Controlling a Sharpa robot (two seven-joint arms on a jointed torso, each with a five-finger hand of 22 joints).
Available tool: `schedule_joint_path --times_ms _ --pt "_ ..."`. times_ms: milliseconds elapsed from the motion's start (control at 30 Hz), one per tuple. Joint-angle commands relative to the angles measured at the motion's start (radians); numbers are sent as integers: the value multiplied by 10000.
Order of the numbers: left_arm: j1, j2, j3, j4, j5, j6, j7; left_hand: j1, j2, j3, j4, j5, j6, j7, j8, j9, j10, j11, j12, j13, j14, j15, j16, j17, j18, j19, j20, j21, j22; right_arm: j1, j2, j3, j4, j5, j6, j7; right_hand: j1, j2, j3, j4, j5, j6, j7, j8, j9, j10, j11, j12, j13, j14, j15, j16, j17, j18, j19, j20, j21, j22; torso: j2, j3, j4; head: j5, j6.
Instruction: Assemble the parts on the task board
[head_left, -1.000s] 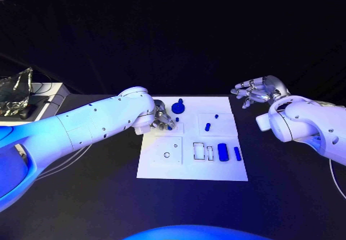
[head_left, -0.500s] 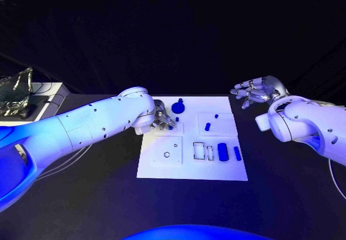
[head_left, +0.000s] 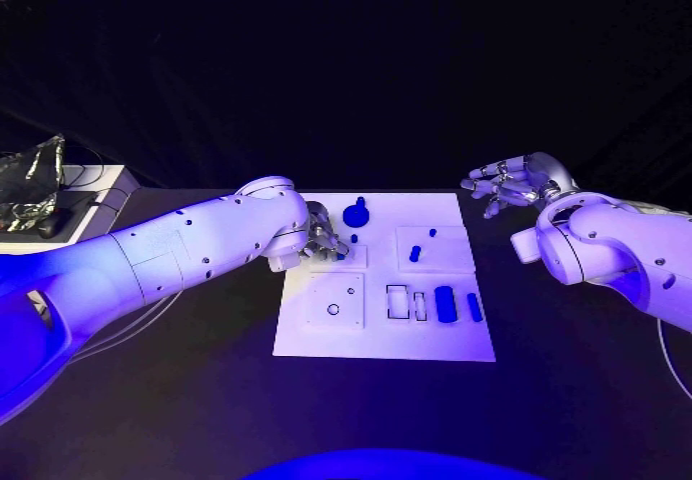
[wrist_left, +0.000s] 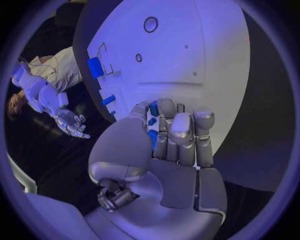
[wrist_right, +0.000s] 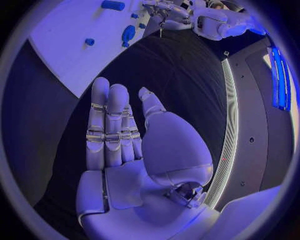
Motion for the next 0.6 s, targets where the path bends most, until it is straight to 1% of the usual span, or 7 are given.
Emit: schedule_joint_path --times_ms 33,100,133,200,500,533,600 --pt "-13 -11 4 44 72 35 -4 66 18 -201 19 -54 -31 37 70 21 -27 12 62 -23 94 3 36 7 -195 60 -6 -31 44 -8 -5 3 5 -24 131 98 34 -64 3 41 65 -20 51 -33 -11 71 20 -29 -13 44 -3 -34 13 -158 -61 -14 39 -8 5 -6 0 -15 -7" --pt "-15 -23 7 58 25 -2 -27 5 7 -394 40 -107 -25 41 85 29 -27 18 71 -26 98 6 43 15 -195 68 -5 -36 62 -12 -14 3 17 -16 139 100 24 -71 -4 46 66 -24 52 -32 -13 71 22 -29 -15 44 -1 -36 12 -157 -64 -12 43 -18 2 -4 -1 -13 -20" --pt "-16 -32 11 70 -3 -15 -36 -76 -39 -503 87 -371 -24 53 90 33 -29 24 75 -26 98 11 43 15 -192 62 -4 -47 58 -14 -20 3 26 -12 143 101 21 -73 -6 47 66 -25 52 -32 -13 71 23 -29 -16 44 0 -37 12 -157 -65 -12 44 -21 -3 -4 4 -24 -33" --pt "-18 -52 17 94 -30 -39 -45 -148 -34 -600 145 -1248 -29 73 102 44 -29 39 79 -28 99 18 45 16 -192 67 0 -53 68 -20 -27 3 35 -4 147 102 21 -73 -6 47 66 -25 52 -32 -13 71 23 -29 -16 44 0 -37 12 -157 -65 -12 44 -21 -4 -3 3 -25 -35" --pt "-27 -179 50 332 14 -206 -41 -440 -575 -247 1064 -2802 -24 57 150 58 -19 41 131 -39 112 15 79 47 -188 110 8 -65 165 -39 -34 3 10 13 150 119 -7 -125 -36 59 155 -27 49 -31 -11 73 25 -27 -17 43 1 -41 11 -155 -66 -10 52 -37 2 -9 -4 -74 -36" --pt "-28 -202 54 375 24 -226 -44 -481 -673 -171 1170 -3090 -26 57 154 59 -16 39 133 -44 115 14 85 54 -187 113 9 -70 169 -41 -35 3 4 13 150 121 -30 -167 -61 67 359 -27 49 -30 -10 71 27 -29 -19 42 2 -42 10 -155 -69 -9 52 -43 0 -10 -5 -85 -31" --pt "-28 -255 68 461 44 -263 -55 -657 -835 31 1266 -4116 -23 57 159 58 -2 37 139 -50 120 15 99 70 -193 139 3 -57 202 -46 -34 3 -10 14 149 123 -40 -181 -111 65 595 -26 47 -30 -9 76 24 -27 -20 45 1 -42 11 -155 -69 -9 56 -49 -5 -4 -5 -86 -27"
